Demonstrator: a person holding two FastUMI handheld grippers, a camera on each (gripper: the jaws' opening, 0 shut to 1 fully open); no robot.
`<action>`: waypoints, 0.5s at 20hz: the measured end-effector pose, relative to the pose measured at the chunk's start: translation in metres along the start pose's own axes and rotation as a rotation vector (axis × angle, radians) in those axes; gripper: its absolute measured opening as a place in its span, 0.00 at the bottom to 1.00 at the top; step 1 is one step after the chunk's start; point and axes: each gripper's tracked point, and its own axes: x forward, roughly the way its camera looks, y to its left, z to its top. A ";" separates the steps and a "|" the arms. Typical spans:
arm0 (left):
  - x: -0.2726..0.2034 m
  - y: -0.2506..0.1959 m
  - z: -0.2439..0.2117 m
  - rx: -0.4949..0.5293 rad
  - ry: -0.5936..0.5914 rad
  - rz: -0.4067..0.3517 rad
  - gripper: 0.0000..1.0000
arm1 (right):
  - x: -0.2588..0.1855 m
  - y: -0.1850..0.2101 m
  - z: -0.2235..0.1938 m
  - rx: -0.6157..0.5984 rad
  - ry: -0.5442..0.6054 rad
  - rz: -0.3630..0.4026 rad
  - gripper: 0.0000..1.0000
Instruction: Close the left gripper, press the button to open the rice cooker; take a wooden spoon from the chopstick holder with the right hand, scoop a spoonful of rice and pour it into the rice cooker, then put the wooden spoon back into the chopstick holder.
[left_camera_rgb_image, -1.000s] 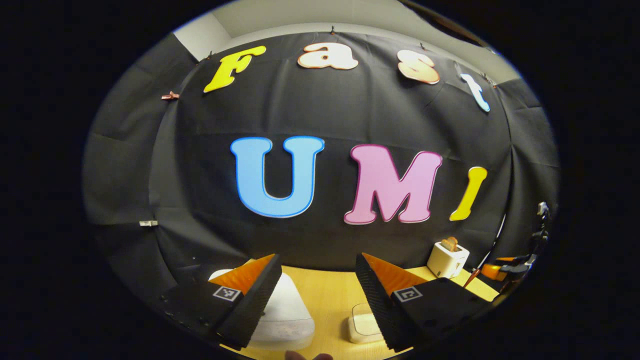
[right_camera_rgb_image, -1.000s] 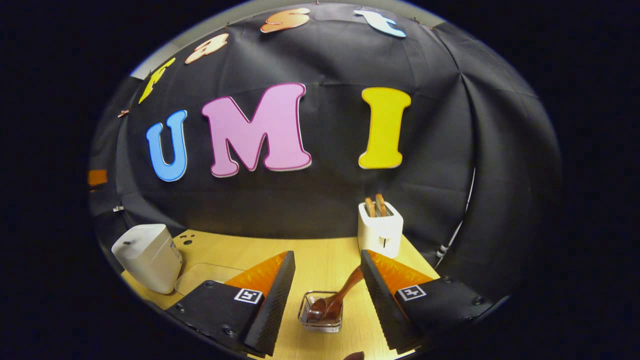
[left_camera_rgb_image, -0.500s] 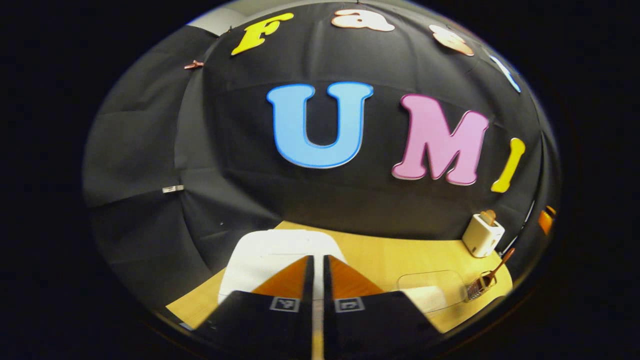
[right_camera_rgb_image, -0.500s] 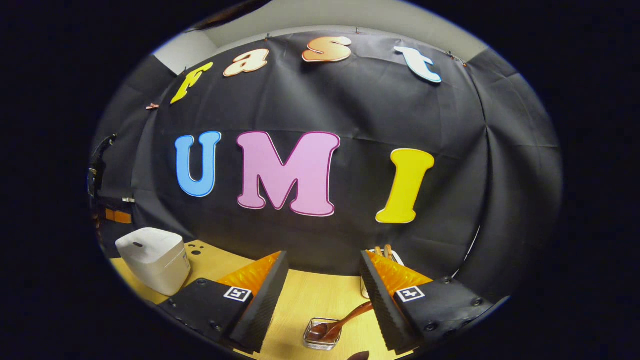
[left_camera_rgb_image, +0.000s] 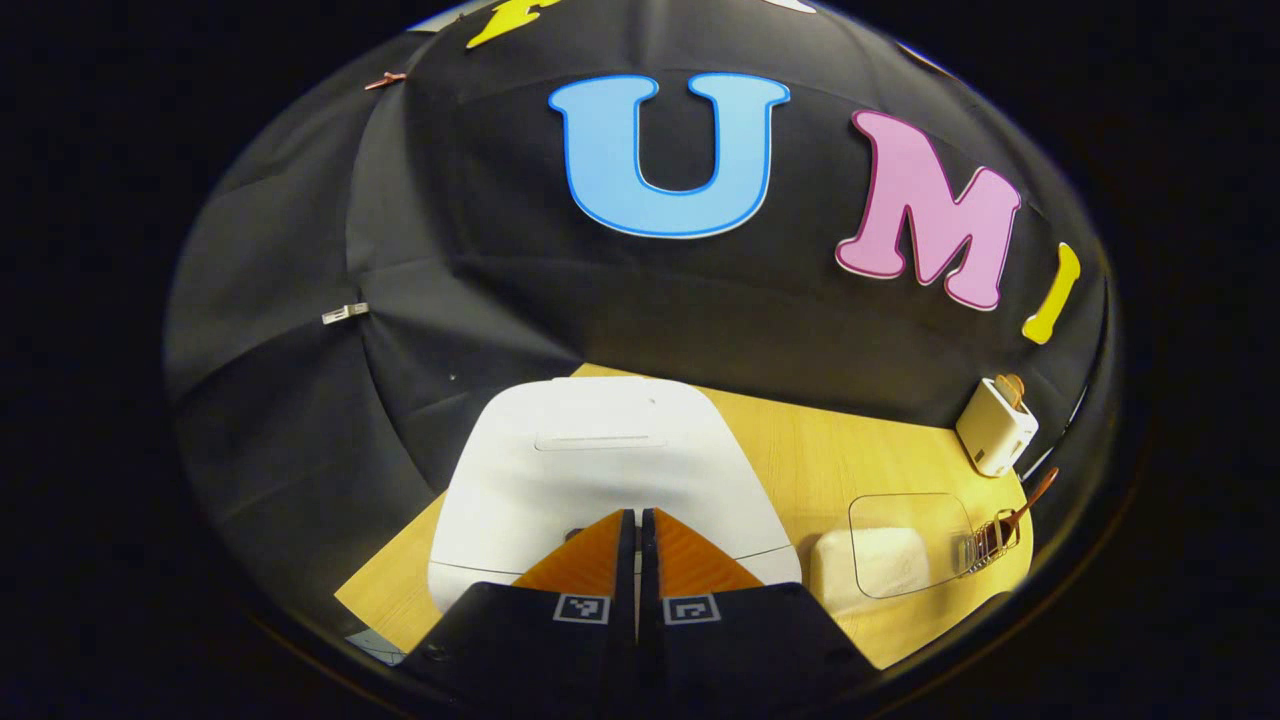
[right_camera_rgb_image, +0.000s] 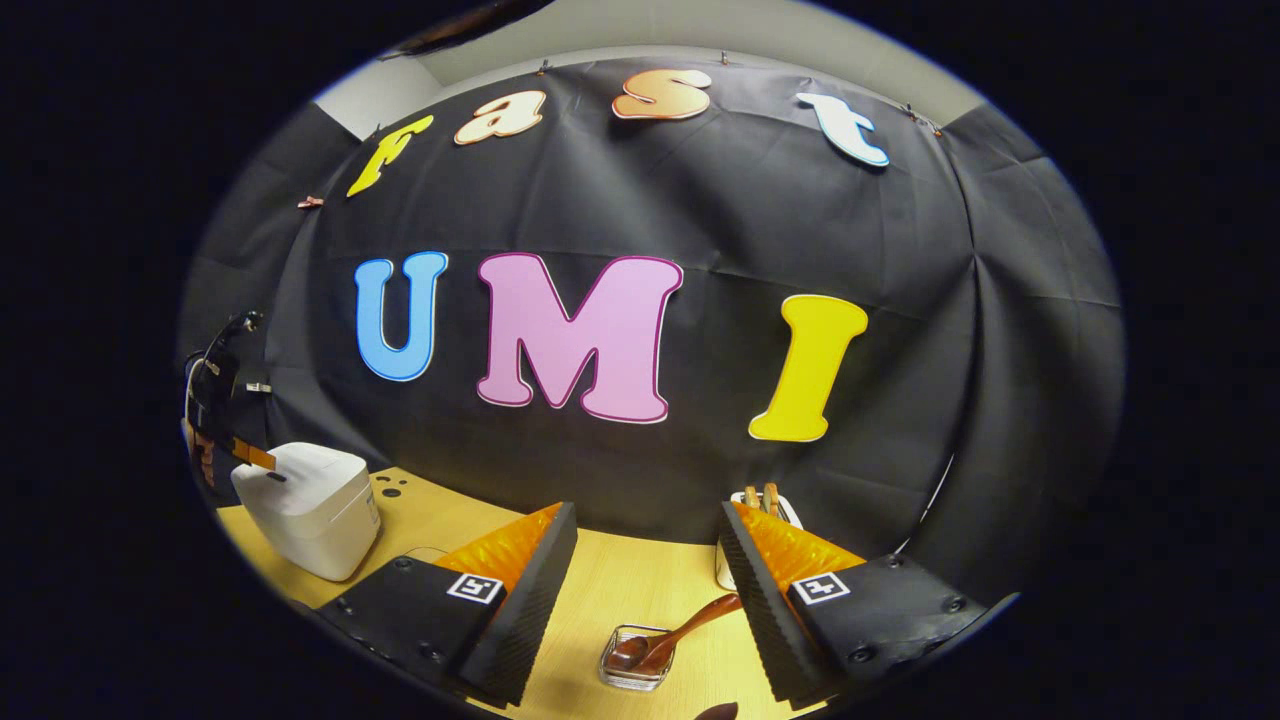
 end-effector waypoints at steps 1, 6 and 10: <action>0.004 0.001 -0.004 0.003 0.013 0.004 0.05 | 0.000 0.000 0.000 0.000 -0.001 -0.001 0.89; 0.018 0.003 -0.018 0.017 0.058 0.021 0.06 | 0.001 0.001 0.003 -0.008 -0.003 -0.002 0.89; 0.020 0.006 -0.024 -0.102 0.141 0.018 0.06 | 0.002 0.003 0.005 -0.011 -0.005 -0.002 0.89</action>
